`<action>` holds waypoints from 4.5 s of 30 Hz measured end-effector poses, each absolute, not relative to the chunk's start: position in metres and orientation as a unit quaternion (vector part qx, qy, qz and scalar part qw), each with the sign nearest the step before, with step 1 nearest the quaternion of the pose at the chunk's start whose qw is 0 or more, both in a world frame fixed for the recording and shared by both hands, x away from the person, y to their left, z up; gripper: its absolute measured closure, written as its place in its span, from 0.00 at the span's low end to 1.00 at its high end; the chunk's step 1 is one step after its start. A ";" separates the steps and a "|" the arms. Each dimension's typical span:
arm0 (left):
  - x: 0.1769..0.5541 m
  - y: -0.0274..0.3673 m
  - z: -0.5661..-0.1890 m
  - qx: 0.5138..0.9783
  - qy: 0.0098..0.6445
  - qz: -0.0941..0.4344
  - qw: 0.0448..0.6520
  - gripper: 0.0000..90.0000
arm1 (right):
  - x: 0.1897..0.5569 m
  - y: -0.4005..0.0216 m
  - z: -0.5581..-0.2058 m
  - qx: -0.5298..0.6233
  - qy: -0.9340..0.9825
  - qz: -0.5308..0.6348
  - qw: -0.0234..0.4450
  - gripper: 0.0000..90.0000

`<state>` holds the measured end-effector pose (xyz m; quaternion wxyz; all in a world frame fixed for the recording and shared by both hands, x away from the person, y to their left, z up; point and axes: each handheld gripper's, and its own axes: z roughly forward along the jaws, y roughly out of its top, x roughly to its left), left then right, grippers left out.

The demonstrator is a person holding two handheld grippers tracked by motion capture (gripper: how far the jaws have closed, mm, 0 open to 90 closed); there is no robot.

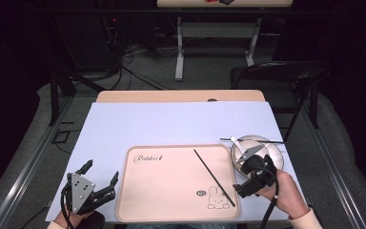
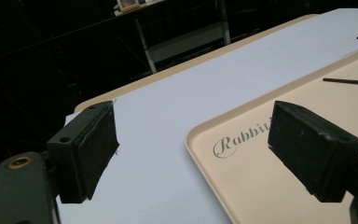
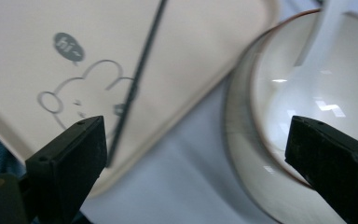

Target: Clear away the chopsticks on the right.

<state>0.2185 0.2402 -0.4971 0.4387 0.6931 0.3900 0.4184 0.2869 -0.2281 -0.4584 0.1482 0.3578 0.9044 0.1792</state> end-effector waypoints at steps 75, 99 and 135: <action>0.219 0.241 -0.497 0.693 0.394 0.416 0.438 0.17 | 0.452 -0.314 -0.500 0.167 0.980 0.027 0.106 0.94; 0.219 0.241 -0.497 0.693 0.393 0.417 0.438 0.17 | 0.423 -0.305 -0.437 0.303 0.937 0.079 0.159 0.95; 0.219 0.241 -0.497 0.691 0.395 0.416 0.440 0.17 | 0.344 -0.219 -0.415 0.429 0.883 0.126 0.145 0.95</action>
